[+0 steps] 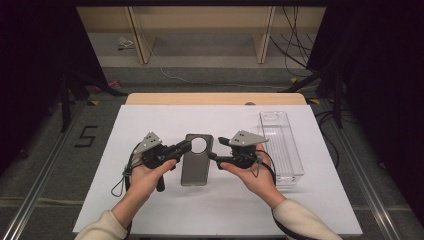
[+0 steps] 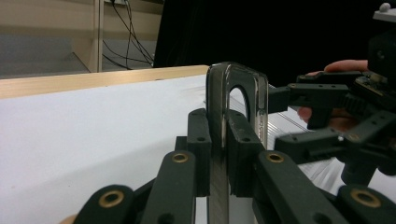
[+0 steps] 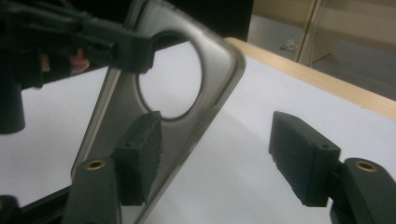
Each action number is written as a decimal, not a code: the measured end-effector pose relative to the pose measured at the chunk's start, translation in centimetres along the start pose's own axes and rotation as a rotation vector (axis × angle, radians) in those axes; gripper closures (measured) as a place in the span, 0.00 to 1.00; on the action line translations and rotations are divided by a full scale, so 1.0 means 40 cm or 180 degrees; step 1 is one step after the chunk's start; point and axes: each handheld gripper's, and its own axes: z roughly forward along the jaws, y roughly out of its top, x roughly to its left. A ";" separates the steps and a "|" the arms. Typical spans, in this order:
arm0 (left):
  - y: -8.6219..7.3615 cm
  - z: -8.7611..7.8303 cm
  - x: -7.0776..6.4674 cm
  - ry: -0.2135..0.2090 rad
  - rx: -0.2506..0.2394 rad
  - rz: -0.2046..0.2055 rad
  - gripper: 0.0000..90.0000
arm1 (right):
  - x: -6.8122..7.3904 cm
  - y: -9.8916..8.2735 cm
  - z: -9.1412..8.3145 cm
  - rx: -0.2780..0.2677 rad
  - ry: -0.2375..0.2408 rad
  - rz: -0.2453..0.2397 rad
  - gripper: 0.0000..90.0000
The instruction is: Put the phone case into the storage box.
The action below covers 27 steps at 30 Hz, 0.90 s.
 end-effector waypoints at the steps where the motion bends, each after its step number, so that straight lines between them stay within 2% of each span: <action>1: 0.000 0.000 0.000 0.0002 0.0000 0.0002 0.90 | 0.000 0.000 0.000 0.0000 0.0000 0.0000 0.42; 4: -0.001 0.001 0.000 0.0001 0.0000 0.0006 0.90 | -0.002 0.007 0.004 -0.0052 -0.0032 0.0046 0.45; 15: -0.001 0.002 -0.005 -0.0008 -0.0006 0.0031 0.90 | -0.006 0.006 0.006 -0.0052 -0.0035 0.0109 0.56; 27: -0.005 0.006 -0.007 0.0001 -0.0011 0.0056 0.90 | -0.004 0.011 0.003 -0.0125 -0.0066 0.0174 0.70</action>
